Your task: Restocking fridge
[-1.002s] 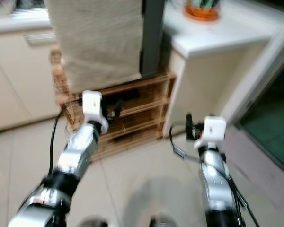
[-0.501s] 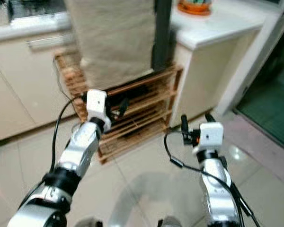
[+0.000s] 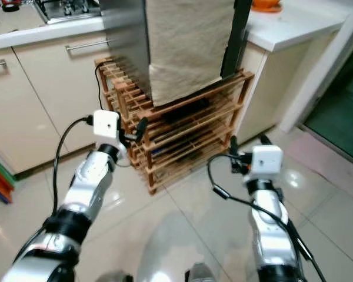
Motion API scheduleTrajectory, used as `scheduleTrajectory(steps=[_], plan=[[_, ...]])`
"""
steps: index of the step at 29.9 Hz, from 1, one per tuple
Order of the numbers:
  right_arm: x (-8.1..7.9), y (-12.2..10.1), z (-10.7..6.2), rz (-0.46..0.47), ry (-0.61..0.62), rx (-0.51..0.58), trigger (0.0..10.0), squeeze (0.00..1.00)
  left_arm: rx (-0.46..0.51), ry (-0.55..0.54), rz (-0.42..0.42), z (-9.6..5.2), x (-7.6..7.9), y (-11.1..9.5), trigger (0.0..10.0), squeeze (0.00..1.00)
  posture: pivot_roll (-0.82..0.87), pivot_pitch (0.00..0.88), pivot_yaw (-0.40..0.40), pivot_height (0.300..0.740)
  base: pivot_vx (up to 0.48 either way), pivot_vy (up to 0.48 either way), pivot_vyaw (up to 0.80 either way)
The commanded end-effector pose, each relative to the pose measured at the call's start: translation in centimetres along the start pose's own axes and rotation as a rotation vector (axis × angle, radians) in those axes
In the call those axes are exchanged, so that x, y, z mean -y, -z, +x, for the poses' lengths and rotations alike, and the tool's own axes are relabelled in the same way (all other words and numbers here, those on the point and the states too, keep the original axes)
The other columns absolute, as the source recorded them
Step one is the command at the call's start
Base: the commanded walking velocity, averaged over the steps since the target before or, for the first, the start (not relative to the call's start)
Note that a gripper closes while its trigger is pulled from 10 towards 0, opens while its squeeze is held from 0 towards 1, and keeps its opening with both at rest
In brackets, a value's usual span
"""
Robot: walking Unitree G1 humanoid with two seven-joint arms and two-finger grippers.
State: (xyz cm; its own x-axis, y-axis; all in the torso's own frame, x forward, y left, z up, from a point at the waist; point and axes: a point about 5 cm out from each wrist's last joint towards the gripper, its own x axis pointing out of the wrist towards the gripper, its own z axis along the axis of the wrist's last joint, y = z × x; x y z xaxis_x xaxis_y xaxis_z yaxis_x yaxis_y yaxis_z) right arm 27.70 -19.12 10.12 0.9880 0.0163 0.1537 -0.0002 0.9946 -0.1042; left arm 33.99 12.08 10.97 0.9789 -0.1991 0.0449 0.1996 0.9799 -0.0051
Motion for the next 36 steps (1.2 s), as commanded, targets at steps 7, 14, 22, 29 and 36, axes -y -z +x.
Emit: scheduleTrajectory(steps=[7, 14, 22, 29, 36], plan=[[1.0, 0.2, 0.5, -0.007, 0.019, -0.007, 10.0, 0.00, 0.086, 0.132, 0.047, -0.1, 3.0, -1.2, 10.0, 0.00, -0.08, 0.000, -0.016, 0.703, 0.070, 0.462, -0.75], [0.6, 0.0, 1.1, 0.007, 0.035, -0.002, 10.0, 0.00, 0.104, 0.168, 0.110, 0.2, 4.0, -1.7, 10.0, 0.00, -0.08, 0.000, -0.015, 0.703, 0.234, 0.059, -0.11], [1.3, -2.7, 2.0, 0.104, 0.175, 0.074, 10.0, 0.00, 0.141, 0.058, -0.033, 0.4, 2.8, -3.4, 10.0, 0.00, -0.08, 0.000, -0.013, 0.703, 0.364, 0.000, 0.00], [1.8, -1.5, 0.7, 0.104, 0.165, 0.004, 10.0, 0.00, 0.087, 0.022, -0.017, -1.0, 0.4, -2.2, 10.0, 0.00, -0.07, 0.000, -0.019, 0.703, 0.461, 0.000, 0.00], [1.1, -1.2, 0.8, 0.118, 0.149, -0.015, 10.0, 0.00, 0.107, 0.154, 0.066, -1.6, 3.4, -2.3, 10.0, 0.00, -0.07, 0.000, -0.010, 0.703, 0.305, -0.299, 0.00]])
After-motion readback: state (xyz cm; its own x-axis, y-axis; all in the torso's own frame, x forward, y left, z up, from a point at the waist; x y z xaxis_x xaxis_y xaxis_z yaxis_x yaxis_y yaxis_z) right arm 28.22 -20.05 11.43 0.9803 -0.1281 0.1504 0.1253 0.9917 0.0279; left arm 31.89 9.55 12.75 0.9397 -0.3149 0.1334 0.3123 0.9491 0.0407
